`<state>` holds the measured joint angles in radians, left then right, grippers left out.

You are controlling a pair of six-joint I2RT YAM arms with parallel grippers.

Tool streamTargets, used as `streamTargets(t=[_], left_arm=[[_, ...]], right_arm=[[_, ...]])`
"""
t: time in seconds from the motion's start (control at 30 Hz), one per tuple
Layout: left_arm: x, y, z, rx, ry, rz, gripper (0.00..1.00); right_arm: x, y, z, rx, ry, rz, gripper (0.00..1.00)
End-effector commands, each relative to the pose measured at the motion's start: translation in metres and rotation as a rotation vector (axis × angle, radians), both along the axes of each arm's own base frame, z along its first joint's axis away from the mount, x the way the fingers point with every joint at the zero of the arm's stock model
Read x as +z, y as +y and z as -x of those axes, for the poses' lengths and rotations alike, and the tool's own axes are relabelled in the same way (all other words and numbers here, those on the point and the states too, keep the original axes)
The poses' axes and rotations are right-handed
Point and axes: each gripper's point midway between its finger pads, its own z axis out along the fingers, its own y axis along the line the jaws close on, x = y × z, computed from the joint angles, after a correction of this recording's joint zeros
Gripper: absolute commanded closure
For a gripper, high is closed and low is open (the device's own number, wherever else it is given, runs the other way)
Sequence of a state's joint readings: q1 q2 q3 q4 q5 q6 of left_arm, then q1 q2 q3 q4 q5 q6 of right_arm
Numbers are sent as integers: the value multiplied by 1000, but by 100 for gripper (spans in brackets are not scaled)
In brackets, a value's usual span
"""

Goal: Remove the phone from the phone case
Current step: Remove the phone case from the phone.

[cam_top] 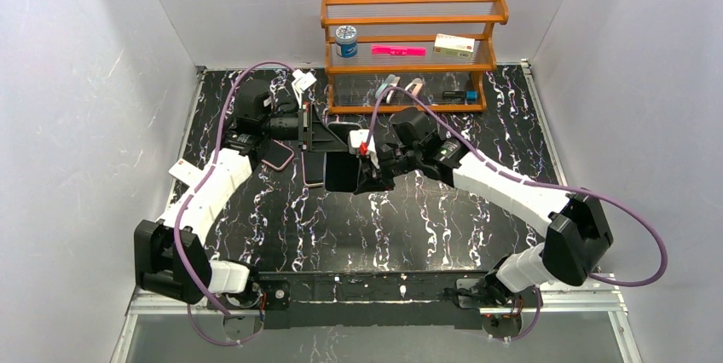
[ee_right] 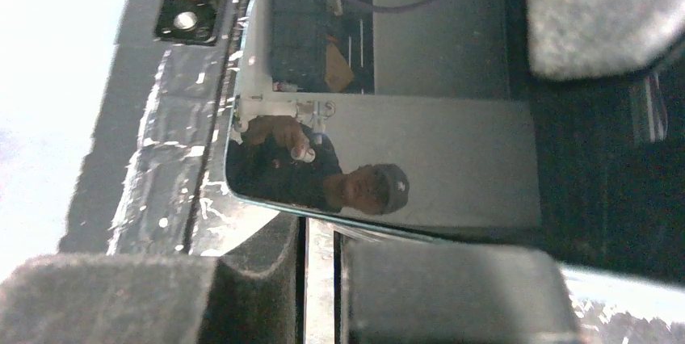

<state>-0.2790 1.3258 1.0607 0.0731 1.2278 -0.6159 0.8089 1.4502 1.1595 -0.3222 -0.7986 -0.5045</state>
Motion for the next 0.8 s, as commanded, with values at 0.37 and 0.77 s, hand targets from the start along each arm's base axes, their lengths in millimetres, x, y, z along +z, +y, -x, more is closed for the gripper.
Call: streamTargets(t=[0.37, 0.77], left_arm=[[13, 11, 4, 257, -49, 90, 100], [9, 30, -30, 543, -98, 113, 100]], right_arm=[[63, -6, -63, -527, 43, -310, 61], [59, -48, -27, -746, 440, -430, 18]])
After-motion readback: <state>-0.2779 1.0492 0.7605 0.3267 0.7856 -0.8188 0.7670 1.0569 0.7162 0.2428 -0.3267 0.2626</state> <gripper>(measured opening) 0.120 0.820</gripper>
